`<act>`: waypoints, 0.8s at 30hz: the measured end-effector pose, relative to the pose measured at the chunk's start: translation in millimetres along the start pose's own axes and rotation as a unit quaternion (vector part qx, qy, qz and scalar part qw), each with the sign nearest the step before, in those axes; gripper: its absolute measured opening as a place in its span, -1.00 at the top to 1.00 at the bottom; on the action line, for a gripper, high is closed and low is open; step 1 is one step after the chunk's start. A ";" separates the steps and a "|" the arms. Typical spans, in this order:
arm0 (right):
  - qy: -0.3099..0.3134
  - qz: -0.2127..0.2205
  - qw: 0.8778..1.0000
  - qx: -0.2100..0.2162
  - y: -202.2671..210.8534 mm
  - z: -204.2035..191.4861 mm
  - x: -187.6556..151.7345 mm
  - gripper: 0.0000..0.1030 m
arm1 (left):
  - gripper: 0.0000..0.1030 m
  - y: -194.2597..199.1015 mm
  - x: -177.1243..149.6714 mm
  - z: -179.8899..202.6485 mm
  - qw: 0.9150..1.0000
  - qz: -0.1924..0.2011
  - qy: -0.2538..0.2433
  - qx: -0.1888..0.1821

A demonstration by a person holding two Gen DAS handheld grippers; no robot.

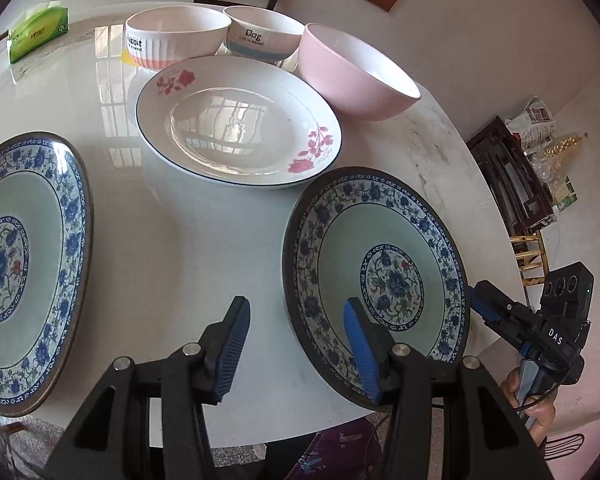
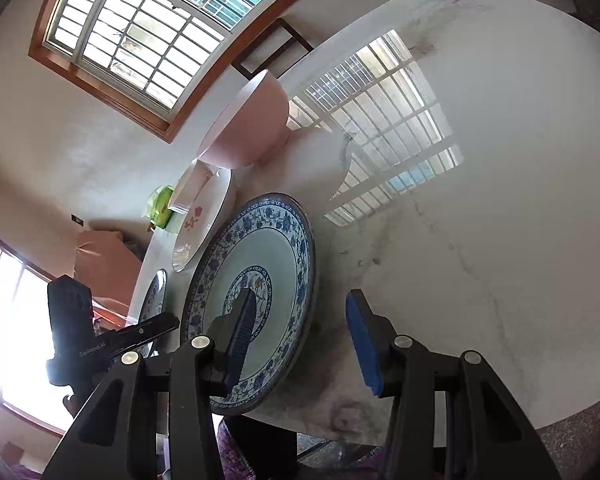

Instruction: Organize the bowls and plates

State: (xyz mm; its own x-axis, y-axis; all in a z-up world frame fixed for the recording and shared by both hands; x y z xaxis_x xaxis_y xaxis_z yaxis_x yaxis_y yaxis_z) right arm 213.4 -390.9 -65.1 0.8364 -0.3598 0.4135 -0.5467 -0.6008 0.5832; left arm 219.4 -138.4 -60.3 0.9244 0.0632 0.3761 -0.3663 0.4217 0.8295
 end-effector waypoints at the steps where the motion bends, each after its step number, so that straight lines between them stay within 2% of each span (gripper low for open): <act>1: 0.001 -0.002 1.000 0.001 -1.8 -0.1 -0.5 0.12 | 0.03 -1.7 -1.1 -0.8 1.000 -0.004 0.005 -0.003; 9: 0.009 -0.010 1.000 0.017 -13.4 -3.2 1.6 0.16 | 0.03 -8.6 -3.8 -1.4 1.000 -0.012 0.010 -0.003; 16: 0.012 -0.014 1.000 0.022 -17.1 -2.5 1.3 0.29 | 0.04 -13.9 -7.3 9.9 1.000 -0.007 -0.018 0.004; 18: 0.015 -0.018 0.999 0.024 -19.8 -2.9 -0.3 0.38 | 0.16 -16.0 -9.8 15.5 0.999 -0.008 -0.031 0.005; 20: 0.019 -0.023 0.999 0.019 -23.3 -2.4 -2.9 0.60 | 0.34 -16.7 -10.3 15.8 0.999 -0.001 -0.046 0.030; 21: 0.024 -0.018 0.999 0.013 -23.1 -2.0 -2.4 0.64 | 0.44 -16.4 -9.9 14.0 0.998 0.005 -0.052 0.044; 24: 0.026 -0.011 1.000 0.005 -22.1 2.8 -1.6 0.75 | 0.54 -16.5 -11.1 12.4 0.999 0.003 -0.045 0.024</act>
State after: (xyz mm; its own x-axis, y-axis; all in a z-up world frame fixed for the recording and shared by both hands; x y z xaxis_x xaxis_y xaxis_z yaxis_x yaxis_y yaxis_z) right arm 224.2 -379.0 -80.5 0.8449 -0.3093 0.4364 -0.5277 -0.6153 0.5856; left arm 213.8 -157.3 -73.1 0.9096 -0.0160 0.4151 -0.3791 0.3768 0.8452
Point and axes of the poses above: each gripper's, at about its wrist camera, not at the fingertips, and y roughly against the way its jaws point, z to its right, x to its top, the point moved 10 cm from there along -y, roughly the way its jaws point
